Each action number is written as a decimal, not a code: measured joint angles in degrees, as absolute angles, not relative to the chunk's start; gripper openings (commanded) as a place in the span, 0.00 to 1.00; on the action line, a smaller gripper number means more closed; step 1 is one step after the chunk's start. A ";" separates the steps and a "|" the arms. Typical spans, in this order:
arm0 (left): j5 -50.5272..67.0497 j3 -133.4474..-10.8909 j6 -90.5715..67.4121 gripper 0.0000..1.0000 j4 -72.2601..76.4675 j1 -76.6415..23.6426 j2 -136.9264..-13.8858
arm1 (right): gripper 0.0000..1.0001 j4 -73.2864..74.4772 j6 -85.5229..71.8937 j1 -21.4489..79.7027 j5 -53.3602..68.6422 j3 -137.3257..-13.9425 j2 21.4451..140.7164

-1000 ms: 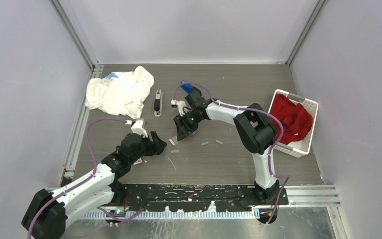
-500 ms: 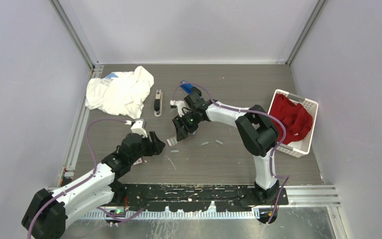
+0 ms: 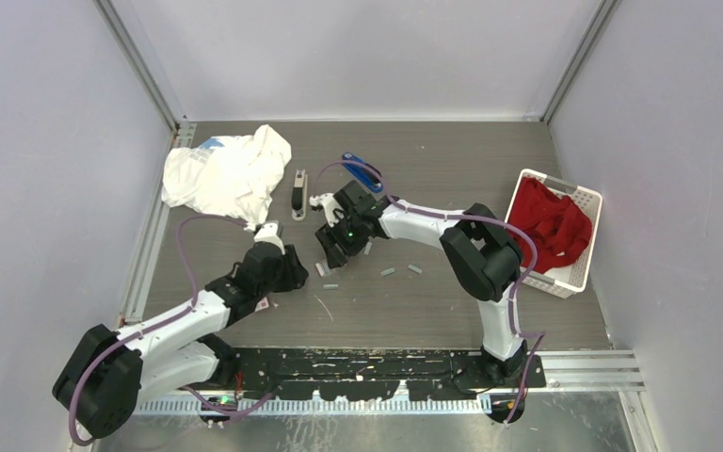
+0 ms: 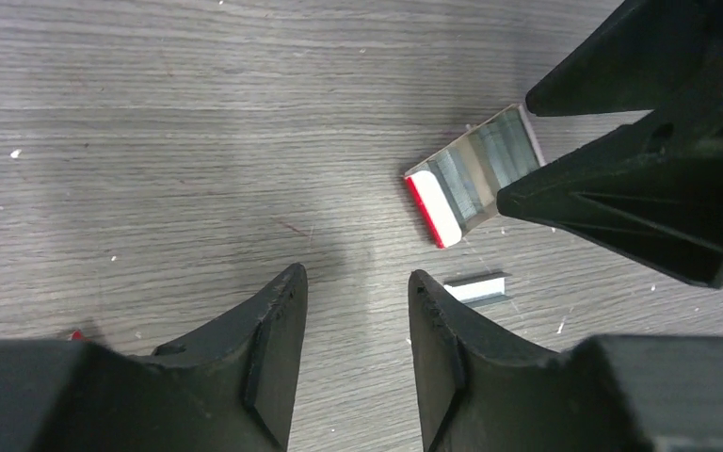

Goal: Unload the staples from the stapler

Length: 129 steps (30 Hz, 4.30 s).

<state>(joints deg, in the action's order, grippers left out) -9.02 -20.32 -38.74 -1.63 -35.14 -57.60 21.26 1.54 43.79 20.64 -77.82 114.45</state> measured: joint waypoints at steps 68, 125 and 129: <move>-4.43 -23.46 -41.54 0.36 4.62 -35.14 -71.37 | 0.67 21.08 3.11 49.78 3.81 -80.51 116.40; -4.43 -23.46 -41.50 0.36 3.73 -35.14 -70.89 | 0.67 21.06 4.38 49.78 4.60 -79.15 115.48; -4.43 -23.46 -41.52 0.36 3.68 -35.14 -70.87 | 0.69 21.15 4.38 49.76 5.32 -79.07 115.37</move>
